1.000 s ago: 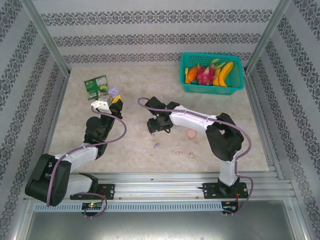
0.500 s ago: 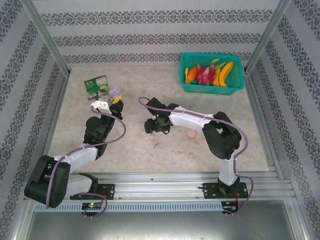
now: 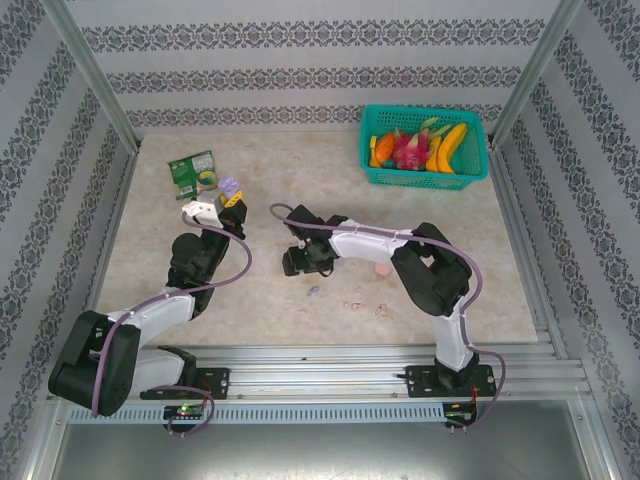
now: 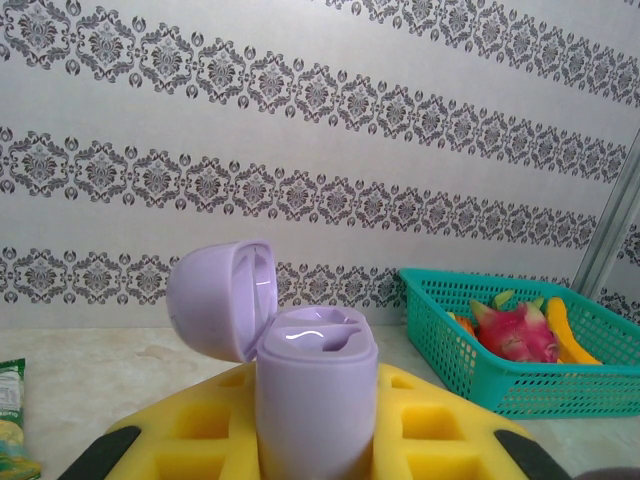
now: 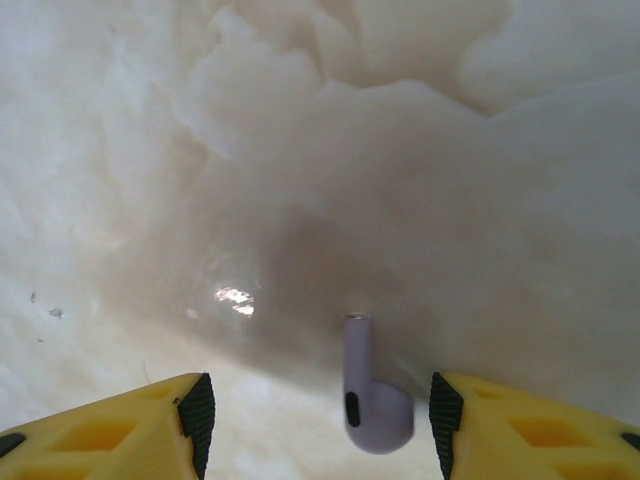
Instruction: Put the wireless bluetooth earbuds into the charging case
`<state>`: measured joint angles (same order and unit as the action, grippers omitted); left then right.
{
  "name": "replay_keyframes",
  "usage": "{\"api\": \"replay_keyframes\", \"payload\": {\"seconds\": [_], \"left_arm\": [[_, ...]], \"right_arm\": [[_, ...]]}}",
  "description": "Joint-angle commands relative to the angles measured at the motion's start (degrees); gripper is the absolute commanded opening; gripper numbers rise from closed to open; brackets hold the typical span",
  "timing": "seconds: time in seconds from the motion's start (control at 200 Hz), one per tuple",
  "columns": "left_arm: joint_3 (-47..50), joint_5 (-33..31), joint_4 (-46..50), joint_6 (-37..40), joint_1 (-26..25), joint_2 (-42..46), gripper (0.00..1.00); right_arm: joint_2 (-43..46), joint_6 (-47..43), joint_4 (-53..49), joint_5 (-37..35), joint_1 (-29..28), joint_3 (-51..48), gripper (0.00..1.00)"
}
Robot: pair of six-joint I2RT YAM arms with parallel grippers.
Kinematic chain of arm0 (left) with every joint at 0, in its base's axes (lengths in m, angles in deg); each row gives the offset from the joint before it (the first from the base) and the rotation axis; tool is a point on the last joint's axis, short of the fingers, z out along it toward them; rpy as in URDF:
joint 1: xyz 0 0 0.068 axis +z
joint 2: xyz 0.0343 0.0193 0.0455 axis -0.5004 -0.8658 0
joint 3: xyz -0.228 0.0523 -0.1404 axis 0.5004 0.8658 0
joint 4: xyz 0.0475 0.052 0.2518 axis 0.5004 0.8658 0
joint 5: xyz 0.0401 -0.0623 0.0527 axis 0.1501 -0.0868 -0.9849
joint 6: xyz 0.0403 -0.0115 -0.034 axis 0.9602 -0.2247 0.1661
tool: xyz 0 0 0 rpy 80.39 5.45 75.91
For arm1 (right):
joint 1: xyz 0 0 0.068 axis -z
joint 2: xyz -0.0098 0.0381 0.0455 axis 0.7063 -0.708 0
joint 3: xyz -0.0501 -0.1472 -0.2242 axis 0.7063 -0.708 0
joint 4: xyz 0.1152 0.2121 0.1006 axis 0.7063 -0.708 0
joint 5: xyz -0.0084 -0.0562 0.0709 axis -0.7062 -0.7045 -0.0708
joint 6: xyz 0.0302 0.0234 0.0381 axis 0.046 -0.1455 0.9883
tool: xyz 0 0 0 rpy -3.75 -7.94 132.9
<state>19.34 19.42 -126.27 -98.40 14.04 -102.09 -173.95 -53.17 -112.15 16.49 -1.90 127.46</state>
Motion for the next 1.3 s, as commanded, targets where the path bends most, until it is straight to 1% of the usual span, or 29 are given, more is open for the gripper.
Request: {"api": "replay_keyframes", "payload": {"seconds": [0.0,0.165,0.29,0.41,0.53,0.62,0.714,0.879,1.009,1.294], "left_arm": [[-0.8,0.7,-0.7,-1.1,0.7,0.9,0.0],[-1.0,0.8,-0.8,-1.1,0.7,0.9,0.0],[-1.2,0.7,-0.7,-1.0,0.6,1.0,0.0],[-1.3,0.7,-0.5,-1.0,0.7,1.0,0.0],[-1.4,0.7,-0.5,-1.0,0.7,1.1,0.0],[-1.4,0.6,-0.4,-1.0,0.7,1.2,0.0],[-1.5,0.5,-0.1,-1.0,0.7,1.5,0.0],[-1.7,0.4,0.6,-0.9,0.7,2.0,0.0],[-1.7,0.3,1.0,-0.8,0.7,2.1,0.0],[-2.3,0.4,1.6,-0.6,0.7,2.2,0.0]], "right_arm": [[-0.1,2.2,1.6,2.8,-1.9,-1.0,0.6],[2.4,4.5,6.9,7.2,-3.1,-2.9,0.59],[5.0,4.3,6.8,5.6,-2.2,-3.8,0.59],[6.1,0.5,3.9,2.2,-1.0,-3.7,0.58],[5.6,-6.6,1.2,-1.5,-0.5,-2.6,0.58],[4.2,-10.0,0.9,-1.0,0.1,-1.6,0.58],[2.4,-11.5,0.9,0.4,0.4,0.3,0.58],[-1.3,-11.4,0.9,2.0,0.3,3.8,0.58],[-3.1,-10.9,1.0,2.6,0.3,4.6,0.58],[-0.6,-9.4,2.9,4.9,-0.1,0.3,0.57]]}}
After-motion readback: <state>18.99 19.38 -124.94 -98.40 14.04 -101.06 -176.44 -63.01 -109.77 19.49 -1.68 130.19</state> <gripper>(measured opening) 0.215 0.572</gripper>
